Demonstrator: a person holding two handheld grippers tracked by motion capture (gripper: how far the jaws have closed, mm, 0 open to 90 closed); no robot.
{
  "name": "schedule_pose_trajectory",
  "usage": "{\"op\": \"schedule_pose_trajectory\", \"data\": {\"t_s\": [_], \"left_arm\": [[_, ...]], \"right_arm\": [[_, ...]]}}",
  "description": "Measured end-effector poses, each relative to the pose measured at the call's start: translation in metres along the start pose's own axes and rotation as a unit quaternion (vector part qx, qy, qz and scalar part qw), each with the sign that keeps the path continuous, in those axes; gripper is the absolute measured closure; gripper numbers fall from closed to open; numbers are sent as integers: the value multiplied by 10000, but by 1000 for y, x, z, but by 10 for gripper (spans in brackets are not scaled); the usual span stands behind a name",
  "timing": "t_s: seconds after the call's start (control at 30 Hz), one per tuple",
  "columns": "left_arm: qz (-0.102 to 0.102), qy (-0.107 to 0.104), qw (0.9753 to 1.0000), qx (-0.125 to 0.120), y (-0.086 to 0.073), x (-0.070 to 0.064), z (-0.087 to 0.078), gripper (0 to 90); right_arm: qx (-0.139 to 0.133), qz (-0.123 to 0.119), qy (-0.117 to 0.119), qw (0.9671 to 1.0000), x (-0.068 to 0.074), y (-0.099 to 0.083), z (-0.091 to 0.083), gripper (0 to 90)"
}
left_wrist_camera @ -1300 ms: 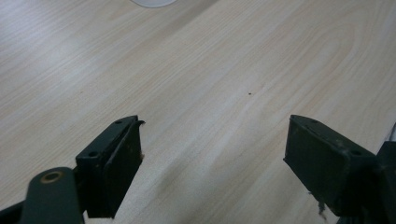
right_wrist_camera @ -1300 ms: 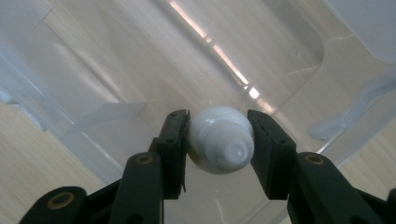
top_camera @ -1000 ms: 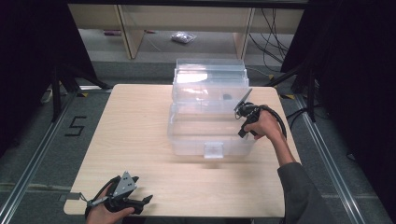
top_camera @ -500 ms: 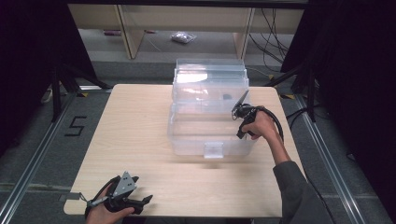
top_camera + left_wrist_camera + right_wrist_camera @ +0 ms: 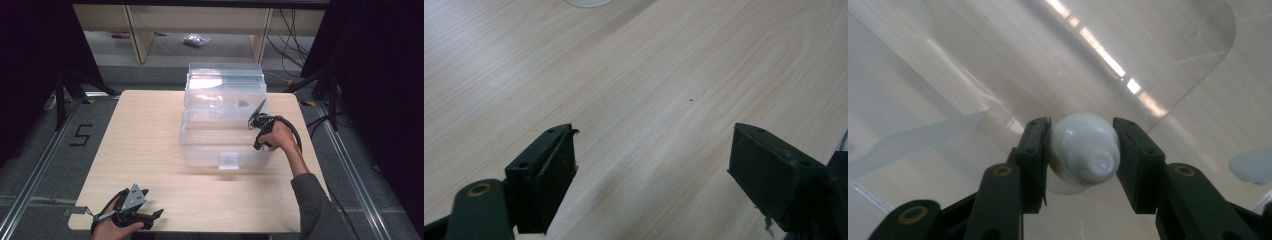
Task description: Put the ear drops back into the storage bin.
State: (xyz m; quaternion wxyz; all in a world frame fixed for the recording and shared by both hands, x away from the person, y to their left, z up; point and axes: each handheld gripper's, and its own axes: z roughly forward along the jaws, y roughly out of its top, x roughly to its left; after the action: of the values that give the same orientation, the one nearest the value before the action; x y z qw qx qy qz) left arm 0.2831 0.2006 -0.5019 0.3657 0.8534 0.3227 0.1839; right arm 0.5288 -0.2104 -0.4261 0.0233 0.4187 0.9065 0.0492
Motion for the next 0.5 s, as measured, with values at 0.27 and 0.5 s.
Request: {"op": "schedule_pose_trajectory", "data": {"t_s": [0.27,0.5], "left_arm": [[-2,-85,10000,2,0,0,-1,183],[11,-93,10000,25,0,1,-1,183]], "right_arm": [[75,-48,-18,10000,1,1,1,601],[25,-232,-89,9997,0,2,1,601]]}}
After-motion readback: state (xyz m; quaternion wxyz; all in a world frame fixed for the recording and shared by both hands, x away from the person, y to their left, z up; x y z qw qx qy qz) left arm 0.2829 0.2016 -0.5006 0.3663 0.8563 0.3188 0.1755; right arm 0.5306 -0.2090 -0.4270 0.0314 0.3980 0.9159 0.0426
